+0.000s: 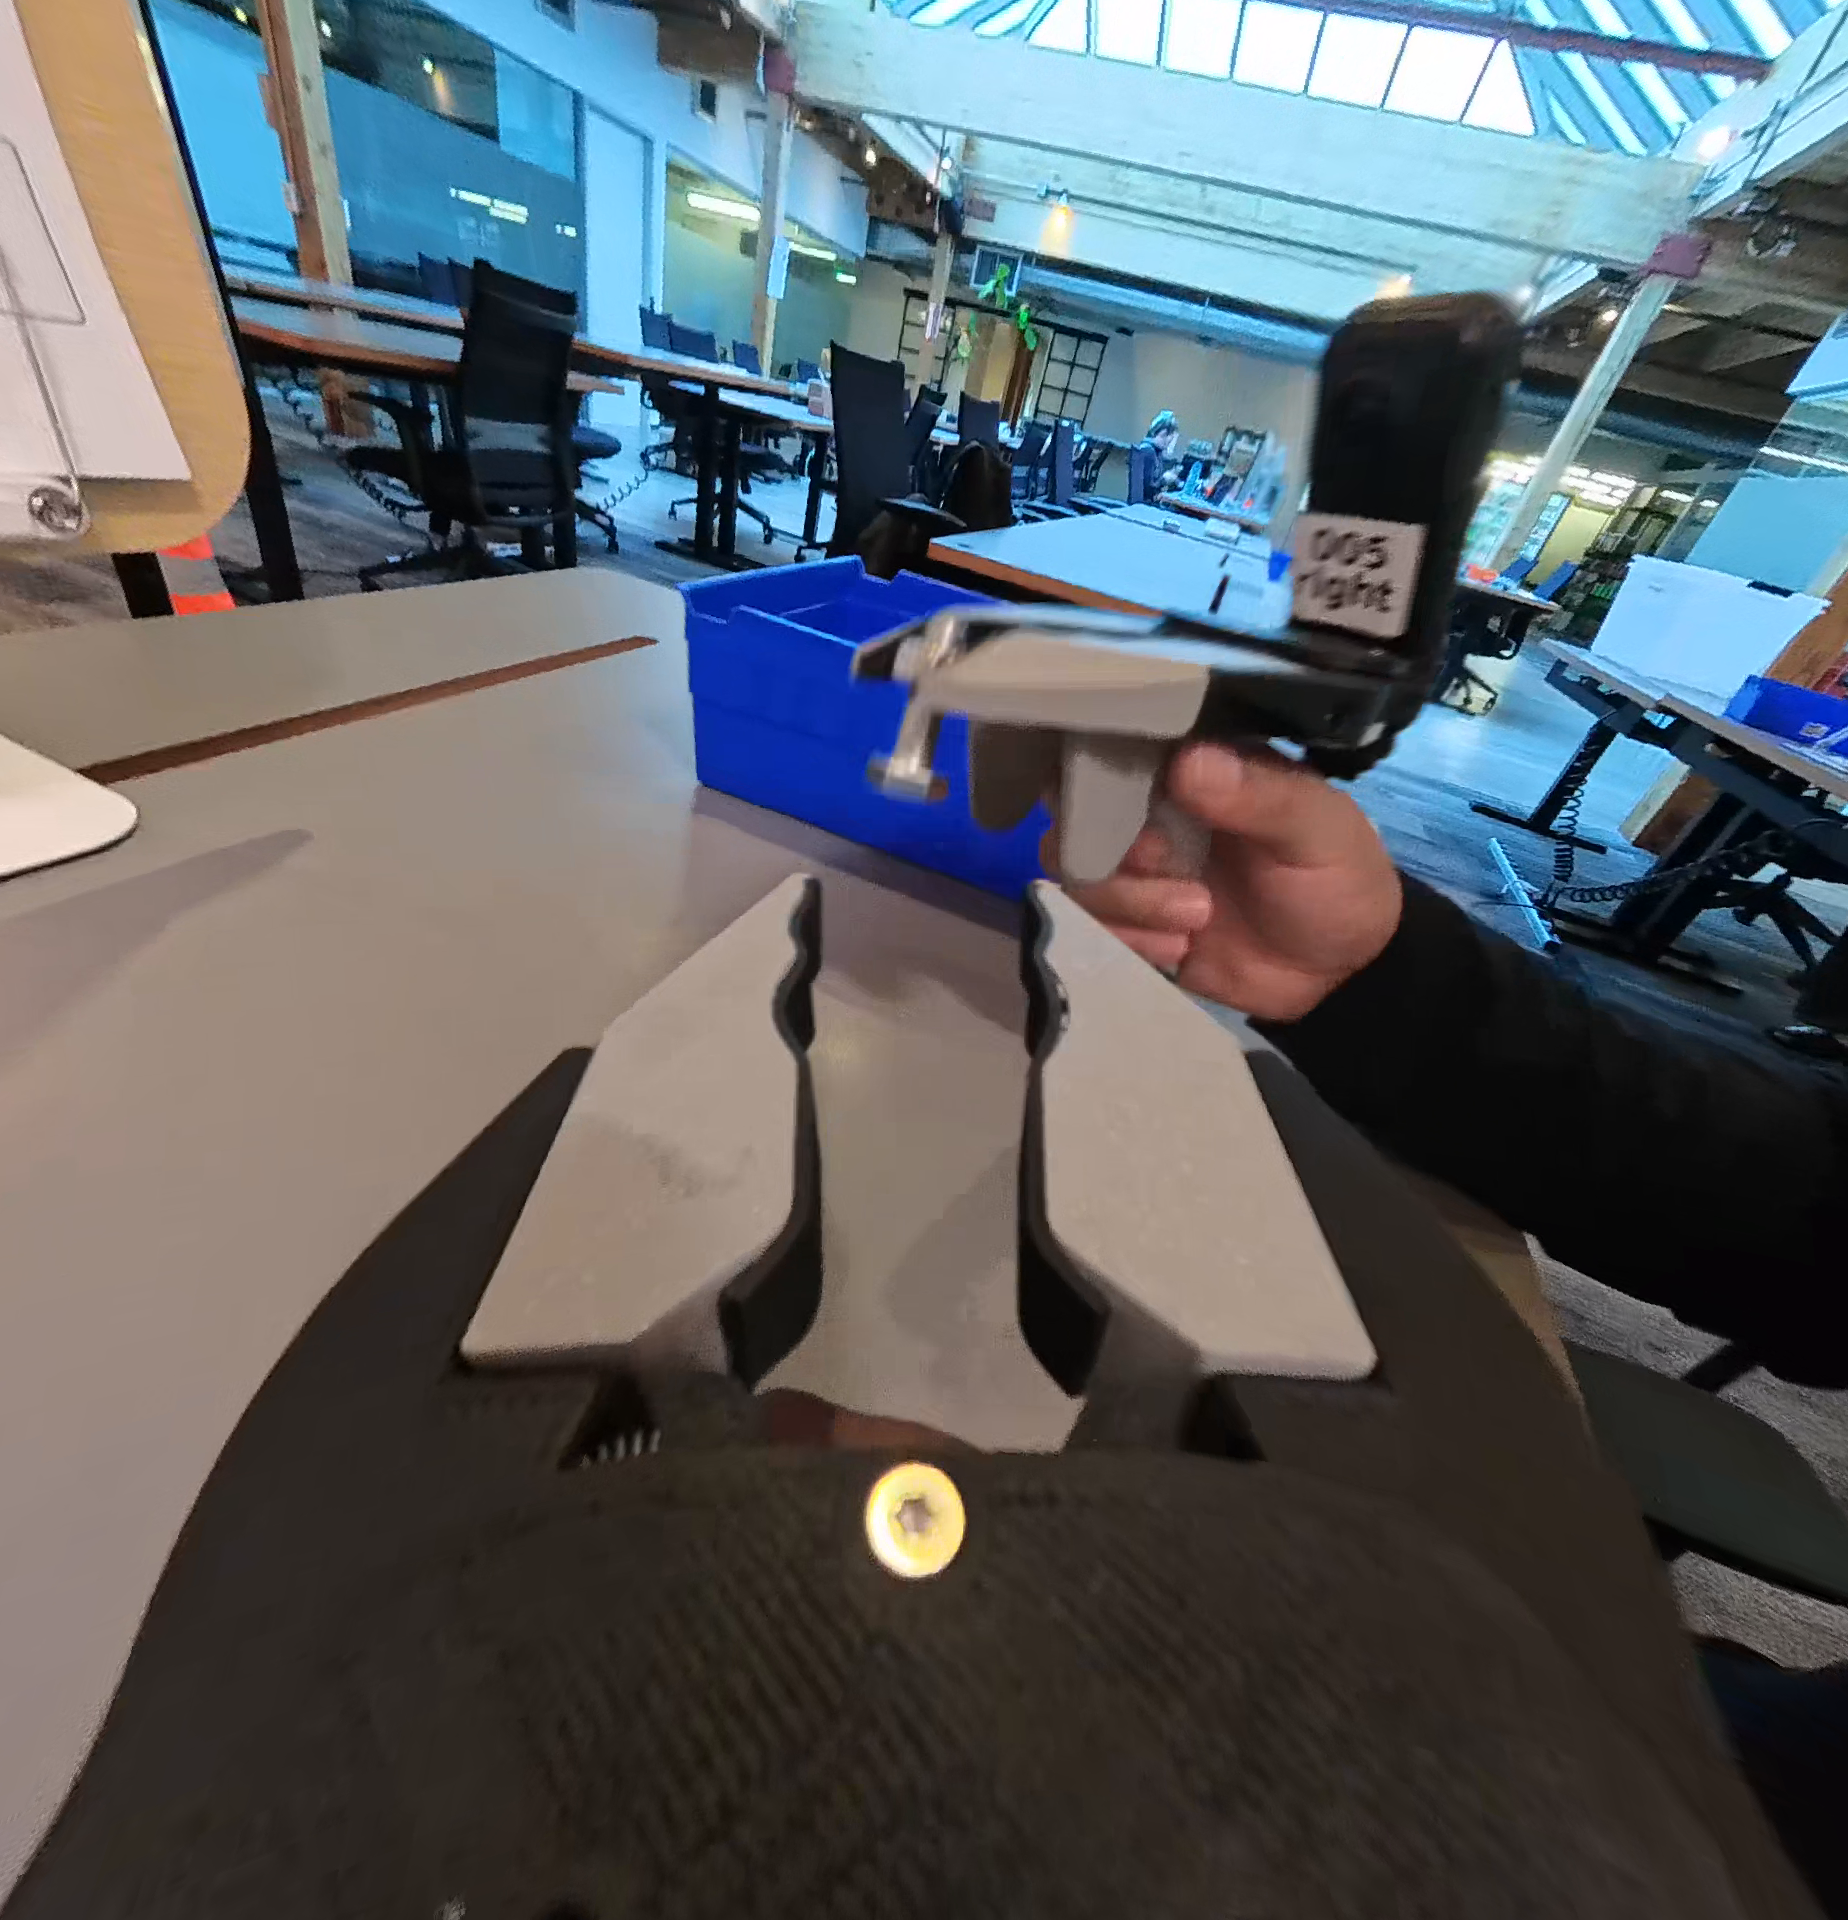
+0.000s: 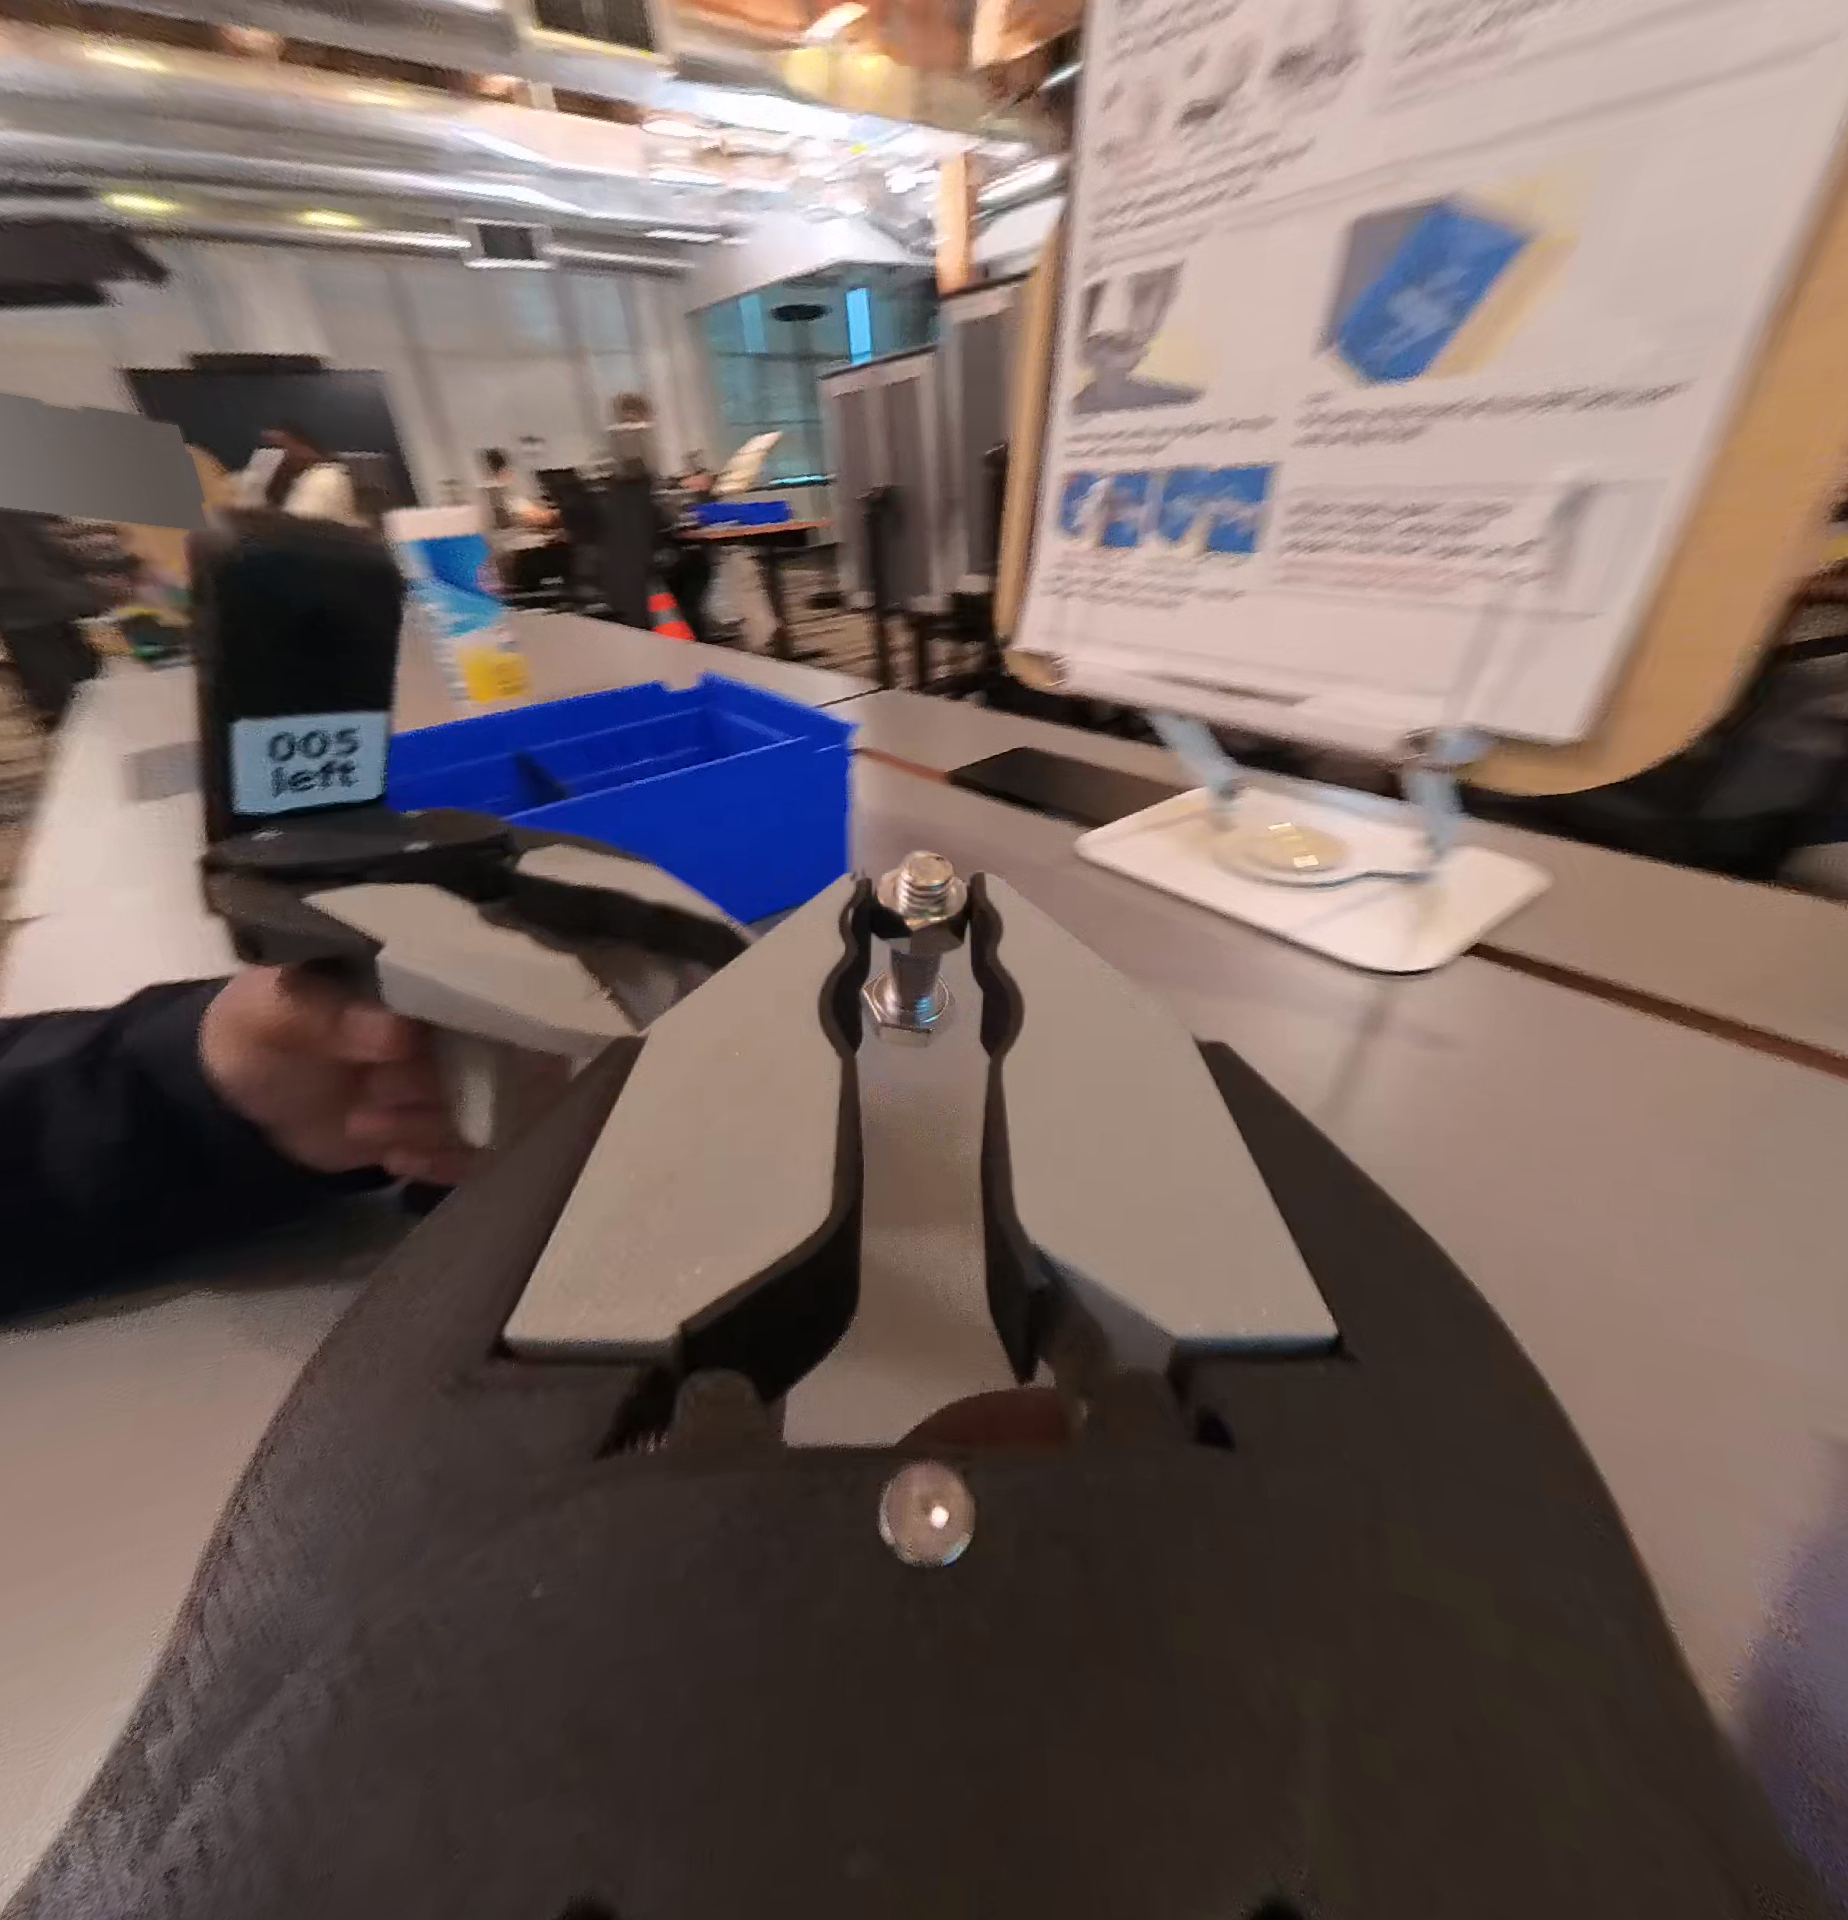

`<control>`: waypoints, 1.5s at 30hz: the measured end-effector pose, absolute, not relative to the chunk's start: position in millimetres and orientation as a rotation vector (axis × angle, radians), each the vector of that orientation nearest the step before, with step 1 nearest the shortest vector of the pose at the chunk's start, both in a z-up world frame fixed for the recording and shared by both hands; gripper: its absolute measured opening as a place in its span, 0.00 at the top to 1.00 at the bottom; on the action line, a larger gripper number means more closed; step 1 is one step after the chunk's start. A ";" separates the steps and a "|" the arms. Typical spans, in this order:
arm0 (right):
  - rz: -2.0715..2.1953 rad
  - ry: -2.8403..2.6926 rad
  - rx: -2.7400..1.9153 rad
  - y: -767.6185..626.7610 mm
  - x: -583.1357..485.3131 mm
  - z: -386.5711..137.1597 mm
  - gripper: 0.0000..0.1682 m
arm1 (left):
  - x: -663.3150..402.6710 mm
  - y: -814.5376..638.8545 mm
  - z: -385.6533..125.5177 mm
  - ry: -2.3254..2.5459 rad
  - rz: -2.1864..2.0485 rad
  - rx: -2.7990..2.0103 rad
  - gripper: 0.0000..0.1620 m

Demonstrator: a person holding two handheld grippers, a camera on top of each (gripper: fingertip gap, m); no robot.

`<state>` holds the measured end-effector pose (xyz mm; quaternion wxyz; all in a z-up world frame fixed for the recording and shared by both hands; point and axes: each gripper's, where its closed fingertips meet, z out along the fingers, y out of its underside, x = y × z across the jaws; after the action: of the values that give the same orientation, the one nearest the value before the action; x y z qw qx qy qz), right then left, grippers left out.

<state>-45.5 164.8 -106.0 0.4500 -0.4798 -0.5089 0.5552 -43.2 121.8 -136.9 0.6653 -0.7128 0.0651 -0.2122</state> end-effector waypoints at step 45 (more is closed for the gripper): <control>0.865 -1.368 -1.323 196.1 -101.8 -184.9 0.67 | -59.5 140.6 -203.7 0.120 -0.167 -1.924 0.77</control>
<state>-101.8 196.1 -184.9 0.5015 -0.5475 -0.5661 0.3580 -59.5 140.6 -203.7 0.5675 -0.8187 0.0512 -0.0712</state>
